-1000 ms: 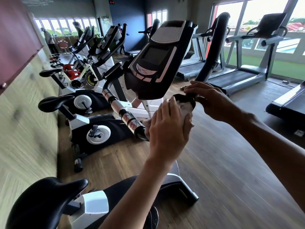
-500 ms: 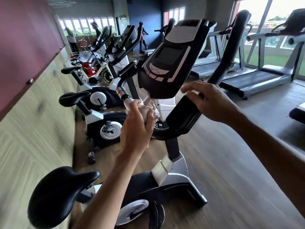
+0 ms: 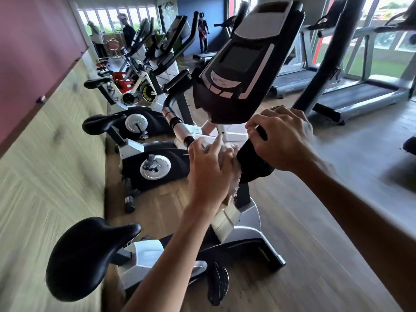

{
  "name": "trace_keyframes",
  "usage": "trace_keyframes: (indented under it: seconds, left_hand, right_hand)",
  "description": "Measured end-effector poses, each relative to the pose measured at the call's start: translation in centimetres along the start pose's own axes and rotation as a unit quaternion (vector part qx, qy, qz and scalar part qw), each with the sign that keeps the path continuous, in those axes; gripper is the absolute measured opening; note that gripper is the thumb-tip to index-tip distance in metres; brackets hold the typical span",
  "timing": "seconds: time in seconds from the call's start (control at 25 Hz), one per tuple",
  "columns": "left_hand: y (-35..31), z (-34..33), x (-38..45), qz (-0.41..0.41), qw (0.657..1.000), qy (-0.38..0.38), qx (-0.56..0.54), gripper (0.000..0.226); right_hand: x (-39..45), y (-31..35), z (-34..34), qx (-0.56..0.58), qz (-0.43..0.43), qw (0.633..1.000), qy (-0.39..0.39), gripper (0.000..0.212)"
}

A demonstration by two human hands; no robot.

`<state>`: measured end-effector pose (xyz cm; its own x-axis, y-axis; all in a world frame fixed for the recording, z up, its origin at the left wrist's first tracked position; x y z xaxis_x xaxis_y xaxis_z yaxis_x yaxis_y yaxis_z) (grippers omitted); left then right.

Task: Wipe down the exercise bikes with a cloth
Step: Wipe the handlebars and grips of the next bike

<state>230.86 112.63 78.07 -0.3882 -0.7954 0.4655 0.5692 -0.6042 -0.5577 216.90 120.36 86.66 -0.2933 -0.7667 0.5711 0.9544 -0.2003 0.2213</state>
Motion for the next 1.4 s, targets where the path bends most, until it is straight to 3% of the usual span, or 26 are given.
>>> trace_keyframes:
  seconds: [0.12, 0.24, 0.32, 0.44, 0.68, 0.92, 1.12, 1.32, 1.4]
  left_hand:
    - [-1.7, -0.9, 0.1, -0.014, 0.997, -0.008, 0.07, 0.063]
    - [-1.5, -1.2, -0.7, -0.09, 0.99, 0.101, -0.029, 0.072]
    - [-0.6, -0.6, -0.5, -0.17, 0.973, 0.153, -0.03, 0.072]
    - [-0.7, -0.3, 0.6, -0.259, 0.959, 0.104, 0.053, 0.063]
    - [-1.9, -0.6, -0.7, -0.207, 0.975, -0.042, 0.068, 0.041]
    - [-1.3, -0.1, 0.2, -0.275, 0.96, -0.02, 0.047, 0.04]
    - [-2.3, -0.7, -1.5, -0.158, 0.982, -0.063, 0.083, 0.038]
    - [-0.7, 0.2, 0.0, -0.339, 0.938, -0.068, 0.03, 0.03]
    - [-0.4, -0.2, -0.1, -0.286, 0.954, -0.088, 0.035, 0.031]
  right_hand:
    - [-0.2, 0.0, -0.4, -0.024, -0.007, 1.0, 0.005, 0.029]
    - [-0.3, 0.0, -0.4, -0.03, -0.024, 0.999, 0.003, 0.029]
    - [-0.3, 0.1, -0.3, -0.033, -0.033, 0.999, 0.007, 0.029]
    - [-0.4, 0.4, -0.1, -0.046, -0.045, 0.998, 0.008, 0.034]
    - [-0.8, 1.0, -0.2, -0.064, -0.072, 0.995, -0.015, 0.034]
    - [-1.0, 1.1, -0.5, -0.063, -0.066, 0.996, -0.018, 0.031]
    - [-1.0, 1.3, -0.8, -0.079, -0.077, 0.993, -0.028, 0.029]
    - [-1.1, 1.4, -1.0, -0.089, -0.071, 0.993, -0.024, 0.028]
    - [-1.0, 1.4, -1.0, -0.091, -0.079, 0.992, -0.029, 0.028]
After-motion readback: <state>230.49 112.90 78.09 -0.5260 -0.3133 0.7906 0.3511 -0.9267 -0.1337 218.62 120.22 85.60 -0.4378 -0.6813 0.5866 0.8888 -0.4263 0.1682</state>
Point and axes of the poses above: each hand's wrist, its own x-axis towards the middle knuckle, its own z-axis out of the back of the hand, y = z × x, the point moved 8 cm from there along x, towards the middle knuckle, and after that the axes turned 6 degrees about x, right-handed, at the moved point
